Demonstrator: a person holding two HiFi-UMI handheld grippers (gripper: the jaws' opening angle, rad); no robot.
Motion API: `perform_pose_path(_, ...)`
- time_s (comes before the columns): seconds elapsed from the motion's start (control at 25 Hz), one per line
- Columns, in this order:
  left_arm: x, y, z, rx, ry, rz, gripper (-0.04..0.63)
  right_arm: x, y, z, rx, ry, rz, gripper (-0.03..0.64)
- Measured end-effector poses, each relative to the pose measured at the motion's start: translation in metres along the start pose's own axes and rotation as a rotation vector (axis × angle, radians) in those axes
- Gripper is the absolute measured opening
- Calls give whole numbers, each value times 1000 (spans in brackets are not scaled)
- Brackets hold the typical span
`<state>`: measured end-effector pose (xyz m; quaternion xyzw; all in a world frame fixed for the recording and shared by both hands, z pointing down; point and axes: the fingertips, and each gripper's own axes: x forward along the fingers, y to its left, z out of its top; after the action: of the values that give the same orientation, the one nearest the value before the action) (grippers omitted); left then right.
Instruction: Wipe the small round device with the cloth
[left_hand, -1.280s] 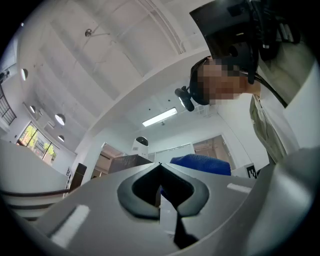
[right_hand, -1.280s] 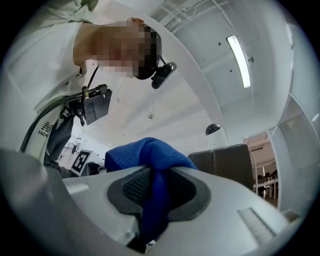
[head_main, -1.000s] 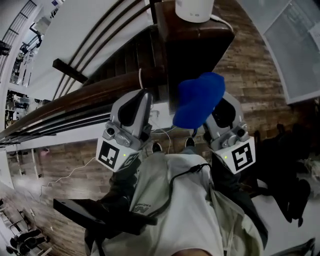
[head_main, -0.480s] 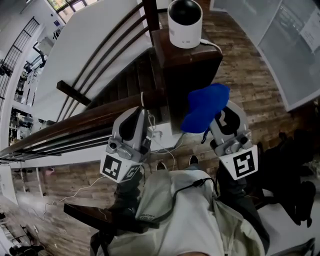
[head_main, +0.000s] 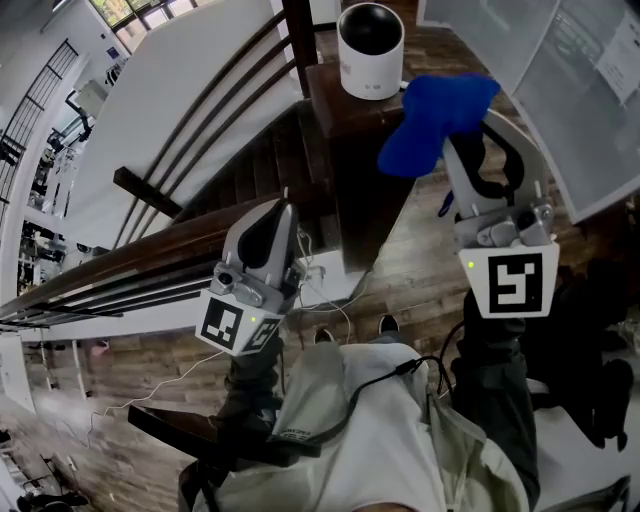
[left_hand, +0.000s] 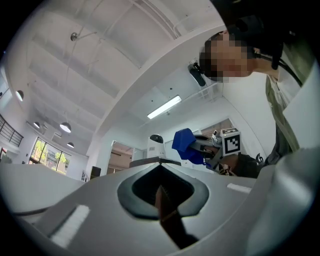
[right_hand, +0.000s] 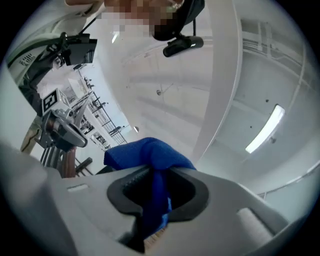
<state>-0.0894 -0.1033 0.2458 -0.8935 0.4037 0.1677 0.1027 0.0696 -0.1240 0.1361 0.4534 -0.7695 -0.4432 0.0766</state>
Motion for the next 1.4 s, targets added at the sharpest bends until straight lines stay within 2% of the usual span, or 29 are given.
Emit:
perform_pose_path(0.12, 19, 9, 14, 24, 28, -17, 4, 31, -23, 14, -84, 10, -15, 78)
perform_pose_path(0.24, 45, 11, 32, 71, 63, -50, 5, 55, -42, 22, -95, 35, -30, 77)
perform_pose_path(0.4, 76, 13, 58, 103, 29, -71, 5, 77, -47, 8, -161, 156, -18, 77)
perform_pose_path(0.68, 102, 15, 76, 107, -13, -88, 5, 80, -9, -8, -291, 235, 49, 72)
perform_pose_path(0.76, 105, 15, 79, 100, -24, -89, 5, 69, 10, -16, -324, 270, 103, 71)
perform_pose_path(0.84, 107, 15, 80, 97, -29, -96, 5, 58, 32, -27, -344, 307, 195, 71)
perform_pose_path(0.92, 108, 17, 77, 93, -29, -99, 5, 52, 38, -30, -351, 309, 229, 71)
perform_pose_path(1.08, 108, 27, 68, 82, -21, -92, 4, 66, -12, 10, -376, 187, 108, 71)
perform_pose_path(1.12, 107, 30, 67, 84, -19, -87, 4, 74, -27, 18, -387, 184, 88, 71)
perform_pose_path(1.16, 106, 33, 66, 87, -17, -83, 4, 84, -38, 20, -423, 211, 91, 71)
perform_pose_path(1.24, 105, 37, 61, 82, -13, -82, 4, 105, -43, 14, -540, 292, 151, 71)
perform_pose_path(1.32, 104, 39, 55, 71, -9, -90, 5, 122, -29, 9, -587, 375, 211, 71)
perform_pose_path(1.4, 103, 42, 52, 60, -9, -96, 5, 131, -9, 11, -653, 404, 238, 71)
